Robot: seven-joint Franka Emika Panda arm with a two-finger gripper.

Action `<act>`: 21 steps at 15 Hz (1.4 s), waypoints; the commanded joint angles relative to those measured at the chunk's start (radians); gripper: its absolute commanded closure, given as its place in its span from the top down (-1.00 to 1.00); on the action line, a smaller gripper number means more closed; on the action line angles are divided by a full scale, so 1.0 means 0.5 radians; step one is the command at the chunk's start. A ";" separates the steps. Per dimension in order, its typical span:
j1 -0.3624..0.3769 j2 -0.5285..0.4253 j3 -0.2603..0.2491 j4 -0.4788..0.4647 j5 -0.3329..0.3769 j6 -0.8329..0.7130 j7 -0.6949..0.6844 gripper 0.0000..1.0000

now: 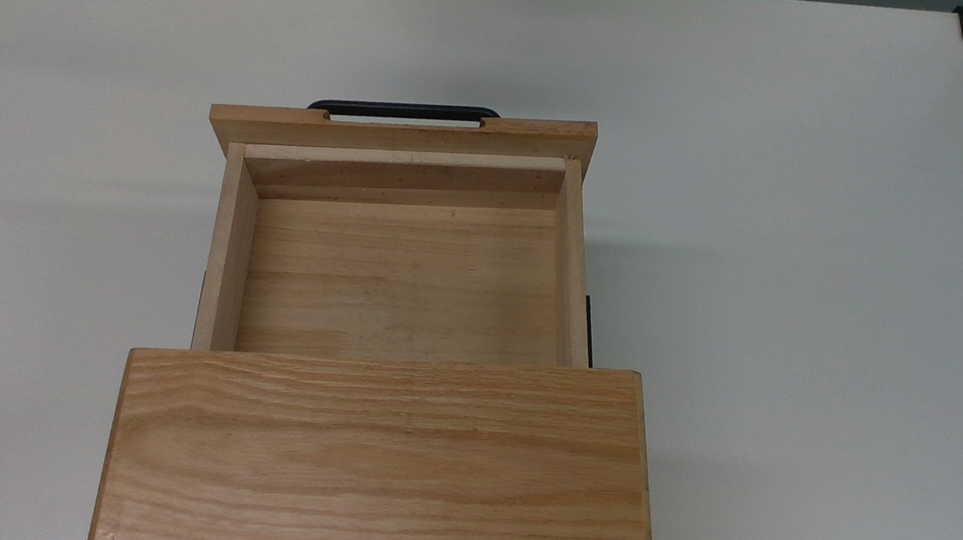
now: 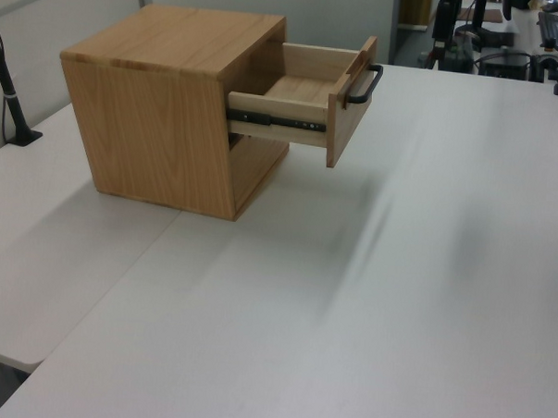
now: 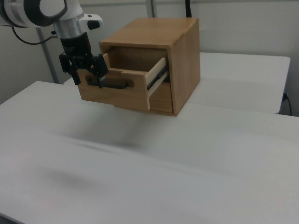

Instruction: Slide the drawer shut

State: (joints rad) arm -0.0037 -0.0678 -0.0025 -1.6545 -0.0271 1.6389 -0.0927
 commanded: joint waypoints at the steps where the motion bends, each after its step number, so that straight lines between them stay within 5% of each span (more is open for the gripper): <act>1: -0.008 -0.046 0.002 -0.041 -0.016 -0.053 -0.042 1.00; 14: 0.020 -0.018 0.002 -0.047 -0.013 -0.032 -0.045 1.00; 19: 0.035 0.068 0.020 -0.078 -0.010 0.032 -0.097 0.09; 21: 0.090 0.135 0.026 -0.072 0.005 0.103 -0.039 -0.51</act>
State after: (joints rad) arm 0.0071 -0.0349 0.0081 -1.6783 -0.0270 1.6413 -0.1227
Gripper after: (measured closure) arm 0.423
